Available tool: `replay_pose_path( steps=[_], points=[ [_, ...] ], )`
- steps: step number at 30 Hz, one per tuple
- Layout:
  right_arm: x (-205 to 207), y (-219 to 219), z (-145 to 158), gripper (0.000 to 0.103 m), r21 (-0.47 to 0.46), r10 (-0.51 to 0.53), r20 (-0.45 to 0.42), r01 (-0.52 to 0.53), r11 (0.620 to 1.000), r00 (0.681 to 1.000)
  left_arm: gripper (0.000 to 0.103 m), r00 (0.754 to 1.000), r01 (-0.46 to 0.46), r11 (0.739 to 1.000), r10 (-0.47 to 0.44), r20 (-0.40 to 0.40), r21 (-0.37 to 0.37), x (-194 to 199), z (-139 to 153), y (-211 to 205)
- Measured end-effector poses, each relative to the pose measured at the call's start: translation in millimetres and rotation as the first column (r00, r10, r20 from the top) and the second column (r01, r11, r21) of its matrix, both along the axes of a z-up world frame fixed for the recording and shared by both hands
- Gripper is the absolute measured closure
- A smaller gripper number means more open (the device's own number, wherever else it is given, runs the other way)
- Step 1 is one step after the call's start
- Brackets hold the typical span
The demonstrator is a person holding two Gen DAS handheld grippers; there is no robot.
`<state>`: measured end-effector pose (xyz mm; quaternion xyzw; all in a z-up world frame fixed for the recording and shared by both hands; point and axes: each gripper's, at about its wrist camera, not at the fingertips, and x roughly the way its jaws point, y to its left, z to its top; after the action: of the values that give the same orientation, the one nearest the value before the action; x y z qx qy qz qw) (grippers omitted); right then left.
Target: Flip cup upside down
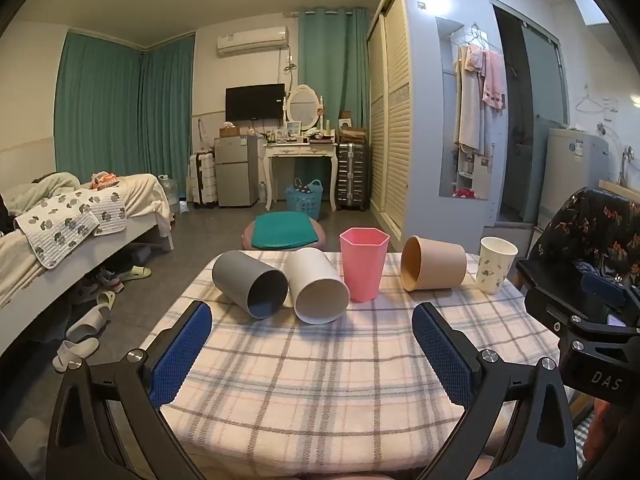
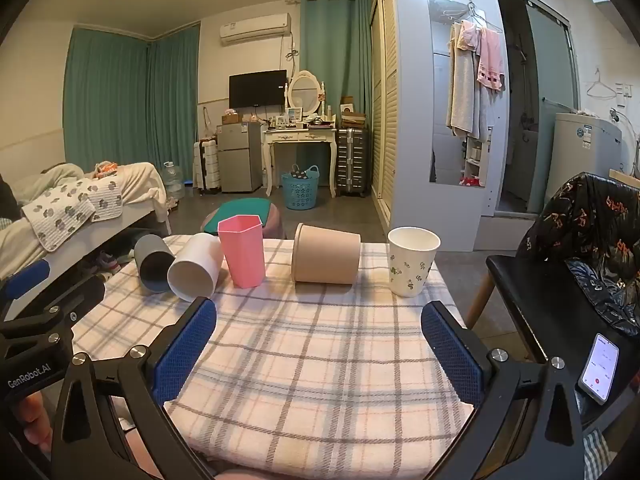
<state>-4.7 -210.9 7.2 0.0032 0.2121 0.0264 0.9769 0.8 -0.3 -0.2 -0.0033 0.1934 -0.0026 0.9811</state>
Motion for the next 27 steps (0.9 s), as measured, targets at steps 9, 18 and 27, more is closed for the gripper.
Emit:
replay_pose_path(
  steps=[9, 18, 27],
  points=[
    [-0.2, -0.1, -0.5, 0.0, 0.001, 0.001, 0.003, -0.001, 1.0, 1.0, 0.0, 1.0, -0.004, 1.0, 0.004, 0.007, 0.004, -0.9, 0.2, -1.1],
    [-0.5, 0.5, 0.6, 0.0, 0.001, 0.004, 0.004, -0.004, 1.0, 1.0, 0.0, 1.0, -0.003, 1.0, 0.003, 0.007, 0.005, -0.9, 0.4, -0.9],
    [-1.2, 1.4, 0.3, 0.0, 0.0, 0.005, 0.004, -0.005, 1.0, 1.0, 0.0, 1.0, -0.004, 1.0, 0.004, 0.005, 0.006, -2.4, -2.0, -1.6]
  ],
)
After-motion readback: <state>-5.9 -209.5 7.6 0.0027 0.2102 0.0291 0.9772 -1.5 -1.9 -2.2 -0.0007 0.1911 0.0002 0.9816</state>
